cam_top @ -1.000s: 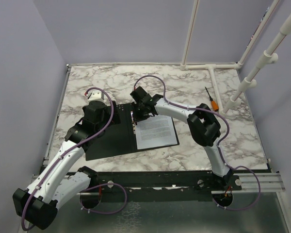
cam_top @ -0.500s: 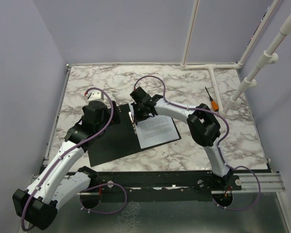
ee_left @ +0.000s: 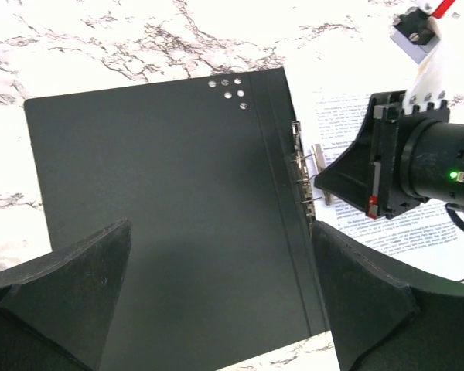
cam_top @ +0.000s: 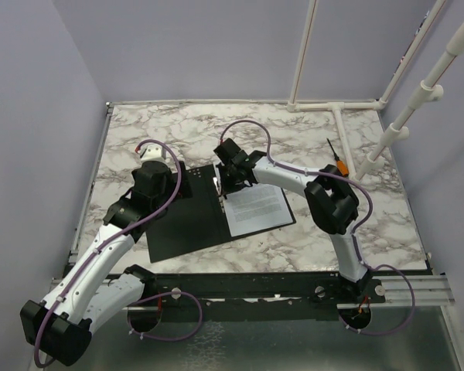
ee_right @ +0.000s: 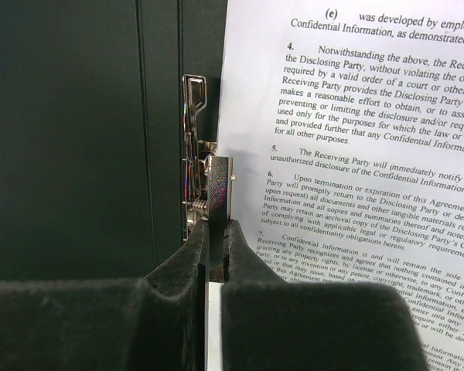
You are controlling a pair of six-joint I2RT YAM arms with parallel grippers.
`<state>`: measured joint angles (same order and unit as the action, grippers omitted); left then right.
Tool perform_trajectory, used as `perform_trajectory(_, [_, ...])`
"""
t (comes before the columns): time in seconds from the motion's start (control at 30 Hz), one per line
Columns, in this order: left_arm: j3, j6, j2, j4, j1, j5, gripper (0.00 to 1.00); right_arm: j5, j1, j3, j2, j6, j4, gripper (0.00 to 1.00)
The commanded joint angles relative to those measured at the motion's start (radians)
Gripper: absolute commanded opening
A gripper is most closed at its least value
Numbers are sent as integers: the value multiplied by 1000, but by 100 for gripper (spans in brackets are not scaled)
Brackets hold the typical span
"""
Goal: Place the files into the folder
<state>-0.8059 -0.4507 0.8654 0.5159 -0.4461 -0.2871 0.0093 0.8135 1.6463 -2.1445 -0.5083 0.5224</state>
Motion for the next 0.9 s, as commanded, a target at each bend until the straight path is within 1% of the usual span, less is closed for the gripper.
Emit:
perform_trajectory(0.0, [12,2,6,7,4,23,99,3,-47,-48,71,51,19,1])
perform_trajectory(0.13, [13,-10,16,6,4,36,99,-5,-80,-87,104,75,15,1])
perform_trajectory(0.2, [14,-19,24,3,4,52,99,-44,-94,-105,119,91,13,1])
perform_trajectory(0.3, [18,-36,41,-1,4,80,99,-59,-109,-127,136,118,18,1])
perform_trajectory(0.5, [52,-110,68,-14,2,107,98,-94,-125,-162,159,181,38,1])
perform_trajectory(0.73, [108,-175,114,-79,0,130,96,-134,-126,-186,161,203,34,1])
perform_trajectory(0.87, [157,-224,162,-147,0,184,96,-140,-126,-201,158,205,31,1])
